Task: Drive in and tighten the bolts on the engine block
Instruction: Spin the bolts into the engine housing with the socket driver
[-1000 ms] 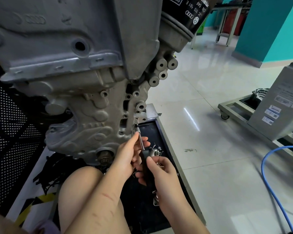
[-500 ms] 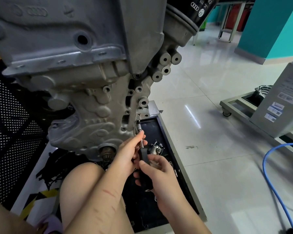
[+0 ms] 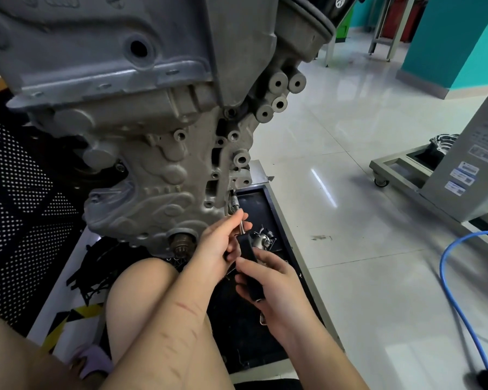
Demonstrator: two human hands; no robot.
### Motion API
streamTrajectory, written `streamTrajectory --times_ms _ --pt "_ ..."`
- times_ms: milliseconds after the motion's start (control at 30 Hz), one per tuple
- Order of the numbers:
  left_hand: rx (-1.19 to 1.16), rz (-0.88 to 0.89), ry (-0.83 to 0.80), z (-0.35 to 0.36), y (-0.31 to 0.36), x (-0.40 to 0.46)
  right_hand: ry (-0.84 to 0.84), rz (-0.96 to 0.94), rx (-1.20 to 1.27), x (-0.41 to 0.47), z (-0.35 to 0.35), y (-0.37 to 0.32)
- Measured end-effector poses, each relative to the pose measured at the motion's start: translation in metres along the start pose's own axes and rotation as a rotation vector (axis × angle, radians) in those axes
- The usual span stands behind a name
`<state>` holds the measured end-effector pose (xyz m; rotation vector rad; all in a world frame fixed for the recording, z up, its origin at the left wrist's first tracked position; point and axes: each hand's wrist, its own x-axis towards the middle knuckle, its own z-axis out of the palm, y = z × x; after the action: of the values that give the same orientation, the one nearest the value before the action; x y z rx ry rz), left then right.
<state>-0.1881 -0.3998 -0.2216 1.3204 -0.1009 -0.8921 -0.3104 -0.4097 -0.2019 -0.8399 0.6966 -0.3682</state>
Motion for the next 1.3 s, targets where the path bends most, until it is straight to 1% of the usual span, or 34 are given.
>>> streamTrajectory --times_ms 100,233,367,433,500,633,700,833,1100,1300 --pt "0.024 -0.001 0.02 0.001 0.001 -0.003 0.015 0.022 0.029 0.0 0.001 -0.002" --pt "-0.012 -0.081 -0.057 0.0 0.005 -0.007 -0.037 0.112 0.128 0.001 0.001 -0.004" --pt "0.023 -0.068 -0.061 -0.001 0.006 -0.007 -0.086 0.125 0.141 0.002 0.0 -0.005" --pt "0.032 -0.074 -0.054 -0.001 0.005 -0.006 -0.078 0.09 0.066 0.002 -0.001 -0.003" --pt "-0.007 -0.087 -0.061 0.0 0.005 -0.005 -0.041 0.029 -0.058 0.001 -0.001 0.0" --pt "-0.063 -0.111 -0.099 0.0 0.004 -0.004 0.062 -0.152 -0.29 0.003 -0.002 0.004" --pt "-0.064 -0.114 -0.113 0.0 0.004 -0.003 0.1 -0.218 -0.368 0.005 -0.003 0.005" --pt "-0.037 -0.11 -0.099 0.0 0.003 -0.002 0.075 -0.197 -0.345 0.005 -0.003 0.003" --pt "0.036 -0.119 -0.096 -0.001 0.002 -0.004 0.063 -0.183 -0.667 0.009 -0.01 0.005" --pt "0.114 -0.134 -0.094 0.001 0.001 -0.006 0.059 -0.123 -0.734 0.011 -0.012 0.007"
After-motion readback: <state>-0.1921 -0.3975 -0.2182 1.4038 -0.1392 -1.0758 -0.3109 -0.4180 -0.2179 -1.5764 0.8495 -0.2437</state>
